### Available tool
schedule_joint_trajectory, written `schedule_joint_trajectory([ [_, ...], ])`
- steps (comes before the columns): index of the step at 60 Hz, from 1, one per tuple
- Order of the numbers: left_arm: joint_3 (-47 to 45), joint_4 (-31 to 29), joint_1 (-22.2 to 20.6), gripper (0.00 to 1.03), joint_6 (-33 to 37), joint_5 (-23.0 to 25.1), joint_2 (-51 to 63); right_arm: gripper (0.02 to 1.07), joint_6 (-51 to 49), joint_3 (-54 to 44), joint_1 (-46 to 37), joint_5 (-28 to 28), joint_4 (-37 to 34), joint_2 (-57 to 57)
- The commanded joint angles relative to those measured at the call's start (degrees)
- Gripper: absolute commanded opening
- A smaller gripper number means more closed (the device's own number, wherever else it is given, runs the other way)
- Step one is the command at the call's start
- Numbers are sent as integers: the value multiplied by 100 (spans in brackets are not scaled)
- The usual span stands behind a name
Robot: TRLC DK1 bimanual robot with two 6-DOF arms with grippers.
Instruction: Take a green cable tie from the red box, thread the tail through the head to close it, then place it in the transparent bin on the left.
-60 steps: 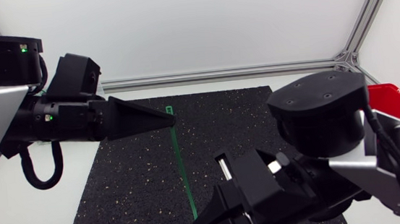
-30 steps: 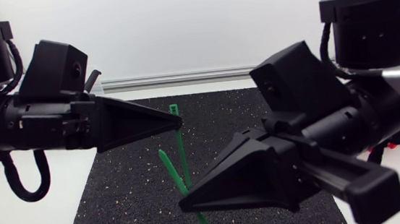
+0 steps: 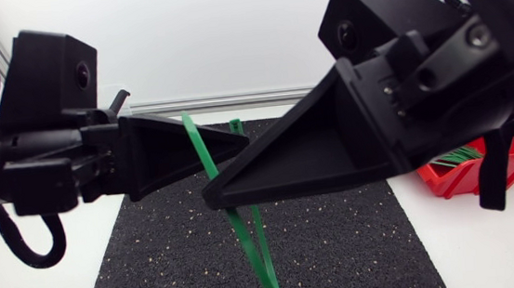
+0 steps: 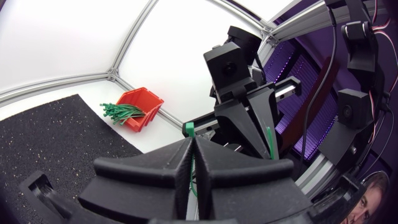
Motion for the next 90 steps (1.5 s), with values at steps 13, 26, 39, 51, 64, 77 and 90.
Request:
schedule_joint_trajectory([
  [13,-219,379,-30,4,-148,-238,-337,8,1040,518,-66,-9,27,354],
  [26,-413,484,-30,4,-157,-353,-539,8,1620,623,-128,-9,53,319],
  [39,-527,643,-65,4,-139,-581,-618,8,1884,588,-171,-53,-342,222],
  [51,-624,704,-259,4,-25,-941,-733,8,1910,588,-259,-71,-641,161],
  [64,-703,739,-329,4,45,-1152,-768,8,1989,694,-330,-45,-1036,46],
  [77,-703,748,-557,4,133,-1416,-759,8,2578,694,-382,140,-1080,-68],
  [90,-676,757,-760,4,274,-1715,-733,8,3202,641,-505,175,-913,-147],
])
